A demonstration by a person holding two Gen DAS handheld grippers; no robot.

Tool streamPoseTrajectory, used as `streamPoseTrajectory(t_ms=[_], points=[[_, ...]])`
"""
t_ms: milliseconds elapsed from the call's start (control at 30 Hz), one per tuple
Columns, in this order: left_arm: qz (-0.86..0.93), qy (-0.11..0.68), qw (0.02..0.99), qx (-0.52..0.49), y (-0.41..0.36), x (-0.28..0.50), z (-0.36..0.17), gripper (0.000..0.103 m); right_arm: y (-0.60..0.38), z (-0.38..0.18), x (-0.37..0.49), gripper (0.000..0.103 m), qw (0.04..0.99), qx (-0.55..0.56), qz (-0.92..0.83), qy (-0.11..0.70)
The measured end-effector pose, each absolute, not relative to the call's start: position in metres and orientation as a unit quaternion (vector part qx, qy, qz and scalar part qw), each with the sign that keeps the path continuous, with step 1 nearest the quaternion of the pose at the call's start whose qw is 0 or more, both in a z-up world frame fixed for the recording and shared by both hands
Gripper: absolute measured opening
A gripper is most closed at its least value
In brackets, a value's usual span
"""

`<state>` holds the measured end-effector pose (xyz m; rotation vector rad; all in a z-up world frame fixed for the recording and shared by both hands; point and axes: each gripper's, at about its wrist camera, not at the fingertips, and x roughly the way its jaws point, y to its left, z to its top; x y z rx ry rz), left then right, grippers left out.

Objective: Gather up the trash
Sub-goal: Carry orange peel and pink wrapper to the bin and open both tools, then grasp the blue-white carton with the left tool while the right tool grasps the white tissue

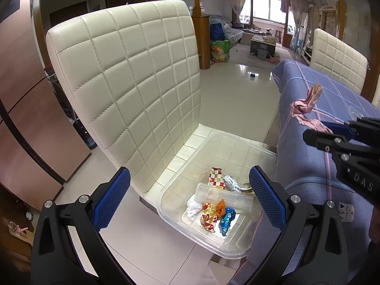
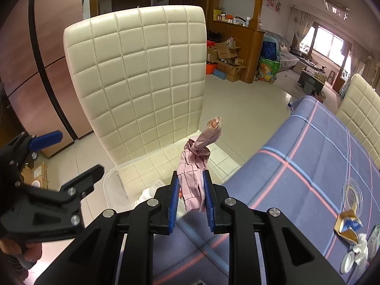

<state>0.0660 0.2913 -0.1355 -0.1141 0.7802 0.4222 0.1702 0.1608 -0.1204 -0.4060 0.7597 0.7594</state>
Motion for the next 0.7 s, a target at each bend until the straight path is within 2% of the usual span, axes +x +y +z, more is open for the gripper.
streamPoseTrajectory(t_ms=[33, 67, 100, 133, 433, 700], points=[[0.207, 0.377, 0.901, -0.057, 0.294, 0.066, -0.136, 0.099, 0.163, -0.120, 0.172, 0.027, 0.842, -0.195, 0.354, 0.356], [0.209, 0.377, 0.901, -0.058, 0.296, 0.066, -0.136, 0.099, 0.167, -0.119, 0.175, 0.039, 0.844, -0.199, 0.353, 0.351], [0.212, 0.376, 0.900, -0.059, 0.299, 0.066, -0.136, 0.099, 0.169, -0.118, 0.177, 0.056, 0.847, -0.199, 0.351, 0.345], [0.214, 0.376, 0.900, -0.060, 0.301, 0.066, -0.137, 0.099, 0.168, -0.116, 0.178, 0.059, 0.852, -0.197, 0.351, 0.336], [0.205, 0.380, 0.899, -0.065, 0.299, 0.071, -0.139, 0.099, 0.155, -0.119, 0.179, 0.060, 0.854, -0.194, 0.341, 0.343], [0.178, 0.369, 0.911, -0.045, 0.265, 0.074, -0.120, 0.099, 0.109, -0.105, 0.172, 0.060, 0.870, -0.181, 0.308, 0.340]])
